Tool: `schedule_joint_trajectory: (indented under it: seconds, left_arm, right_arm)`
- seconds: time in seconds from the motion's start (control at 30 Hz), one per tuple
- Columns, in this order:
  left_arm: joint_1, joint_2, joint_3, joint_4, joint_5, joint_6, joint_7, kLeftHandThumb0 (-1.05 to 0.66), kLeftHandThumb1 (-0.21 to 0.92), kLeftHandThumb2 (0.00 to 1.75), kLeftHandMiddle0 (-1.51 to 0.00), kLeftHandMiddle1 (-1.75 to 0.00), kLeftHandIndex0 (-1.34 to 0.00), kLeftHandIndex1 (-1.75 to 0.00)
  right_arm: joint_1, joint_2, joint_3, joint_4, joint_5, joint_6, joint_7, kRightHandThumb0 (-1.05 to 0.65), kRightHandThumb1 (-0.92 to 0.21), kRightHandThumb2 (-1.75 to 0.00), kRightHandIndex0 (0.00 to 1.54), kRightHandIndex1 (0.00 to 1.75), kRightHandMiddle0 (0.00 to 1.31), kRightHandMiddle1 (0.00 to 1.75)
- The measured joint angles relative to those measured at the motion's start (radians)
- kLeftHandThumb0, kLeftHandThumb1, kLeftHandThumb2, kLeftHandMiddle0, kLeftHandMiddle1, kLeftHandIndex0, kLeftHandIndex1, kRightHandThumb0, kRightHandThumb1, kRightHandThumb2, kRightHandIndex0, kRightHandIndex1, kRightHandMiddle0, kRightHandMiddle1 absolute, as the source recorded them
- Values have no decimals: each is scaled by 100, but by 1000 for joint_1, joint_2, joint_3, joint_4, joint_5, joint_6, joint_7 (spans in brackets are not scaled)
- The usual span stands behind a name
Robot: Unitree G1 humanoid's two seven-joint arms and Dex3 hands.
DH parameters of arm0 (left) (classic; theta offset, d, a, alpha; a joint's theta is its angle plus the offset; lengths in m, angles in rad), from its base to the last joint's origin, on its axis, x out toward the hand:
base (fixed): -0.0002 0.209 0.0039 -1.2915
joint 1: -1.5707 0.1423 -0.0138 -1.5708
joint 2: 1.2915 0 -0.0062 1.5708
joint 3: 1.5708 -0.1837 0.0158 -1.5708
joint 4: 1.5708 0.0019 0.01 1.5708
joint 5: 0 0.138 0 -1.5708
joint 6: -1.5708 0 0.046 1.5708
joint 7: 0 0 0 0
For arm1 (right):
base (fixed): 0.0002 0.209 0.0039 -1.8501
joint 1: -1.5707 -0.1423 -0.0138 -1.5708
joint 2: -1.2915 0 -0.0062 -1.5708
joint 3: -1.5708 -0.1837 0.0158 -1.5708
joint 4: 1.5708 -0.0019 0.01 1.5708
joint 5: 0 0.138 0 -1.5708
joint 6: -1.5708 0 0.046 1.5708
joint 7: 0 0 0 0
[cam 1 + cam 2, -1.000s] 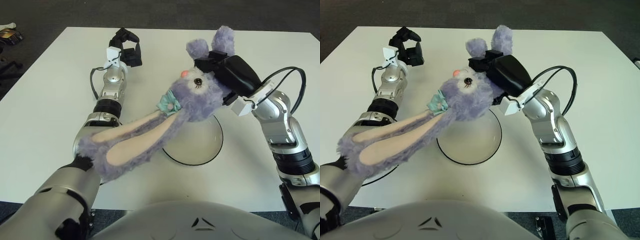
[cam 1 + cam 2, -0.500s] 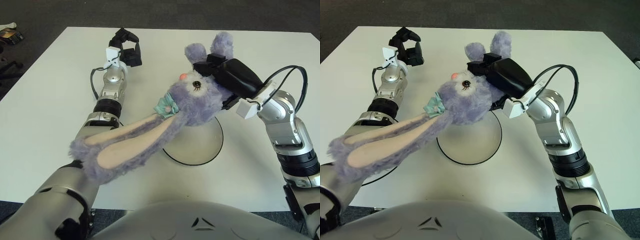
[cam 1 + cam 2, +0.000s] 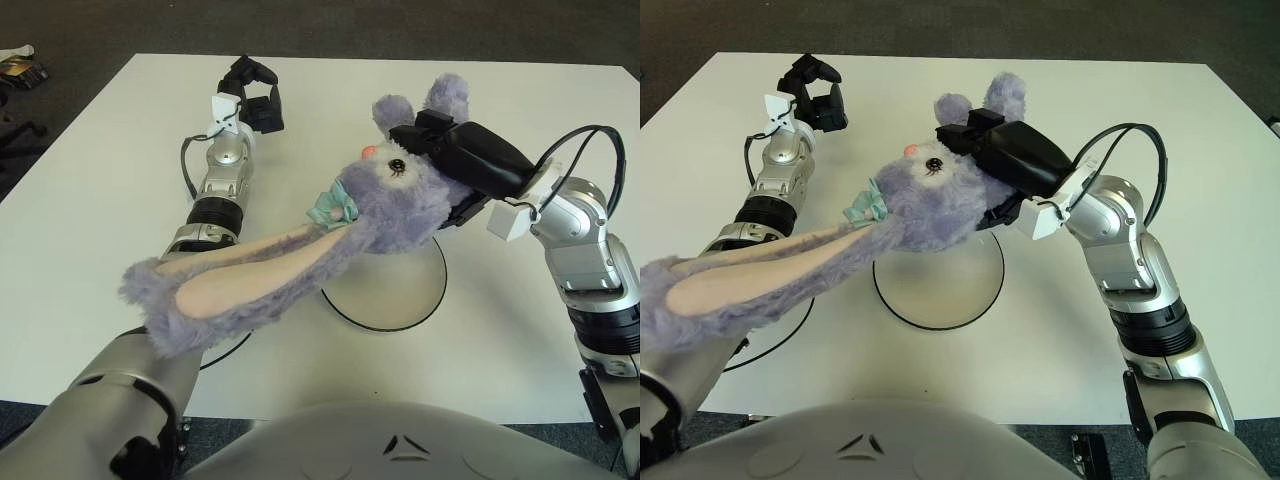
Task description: Put the doll into the plate.
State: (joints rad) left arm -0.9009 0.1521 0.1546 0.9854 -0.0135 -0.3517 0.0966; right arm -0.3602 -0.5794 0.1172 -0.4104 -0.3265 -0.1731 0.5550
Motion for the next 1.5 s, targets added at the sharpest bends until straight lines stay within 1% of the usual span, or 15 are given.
schedule_joint_trajectory:
  seconds: [0.37,0.47,0.5,0.57,0.6,0.63,0.67,0.7,0.73,0.77,0.83,0.93,1.0,1.23,1.5]
  left_arm:
    - [-1,0,0,3,-1,2,-1,-51,25,141,-136,-175,-67,-175]
    - [-2,0,0,5,-1,2,-1,-51,25,141,-136,-175,-67,-175]
    - [-2,0,0,5,-1,2,-1,-51,24,141,-136,-175,-67,-175]
    - [-2,0,0,6,-1,2,-1,-51,24,141,-136,-175,-68,-175]
    - [-2,0,0,6,-1,2,-1,-51,24,141,-136,-175,-68,-175]
    - [-2,0,0,6,-1,2,0,-51,24,141,-136,-175,-68,-175]
    - [-2,0,0,6,-1,2,0,-51,24,141,-136,-175,-68,-175]
    - [-2,0,0,7,-1,3,0,-51,24,141,-136,-175,-68,-175]
    - [-2,0,0,7,-1,4,1,-51,24,142,-136,-175,-68,-175]
    - [-3,0,0,7,0,6,2,-51,24,142,-136,-175,-68,-175]
    - [-3,0,0,7,-1,10,4,-51,24,142,-136,-175,-68,-175]
    - [-4,0,0,9,-1,13,5,-51,24,142,-135,-175,-68,-175]
    - [-5,0,0,10,-1,14,5,-51,24,142,-135,-175,-68,-175]
    - [-10,0,2,12,-3,14,5,-51,25,140,-134,-175,-67,-175]
    - [-15,0,4,17,-11,13,5,-51,25,140,-135,-175,-67,-175]
  right_arm:
    - [0,-3,-4,0,42,-8,26,0,-73,-81,10,175,34,169]
    - [0,-5,-5,0,44,-14,30,0,-77,-76,7,175,31,170]
    - [0,-7,-5,0,44,-17,31,-13,-76,-77,5,167,30,172]
    - [0,-12,-5,0,44,-21,31,-24,-76,-76,2,158,29,173]
    - [0,-14,-6,0,44,-22,31,-9,-55,-104,1,150,22,167]
    - [0,-16,-6,1,43,-25,31,-3,-46,-116,1,147,19,164]
    - [0,-17,-7,1,43,-27,31,5,-34,-133,1,140,15,161]
    - [0,-19,-8,2,43,-32,31,10,-26,-144,0,135,12,158]
    - [0,-19,-9,2,43,-36,31,13,-21,-150,0,131,10,156]
    - [0,-20,-10,2,43,-39,31,14,-19,-153,0,129,9,156]
    - [0,-20,-11,3,43,-45,31,17,-15,-158,0,113,7,153]
    - [0,-21,-12,4,44,-53,31,19,-15,-161,0,104,5,150]
    - [0,-22,-12,4,45,-55,31,20,-16,-162,0,103,5,149]
    - [1,-25,-13,3,55,-54,35,22,-24,-164,0,95,1,143]
    - [2,-40,-15,-4,103,-31,75,21,-26,-161,0,87,0,132]
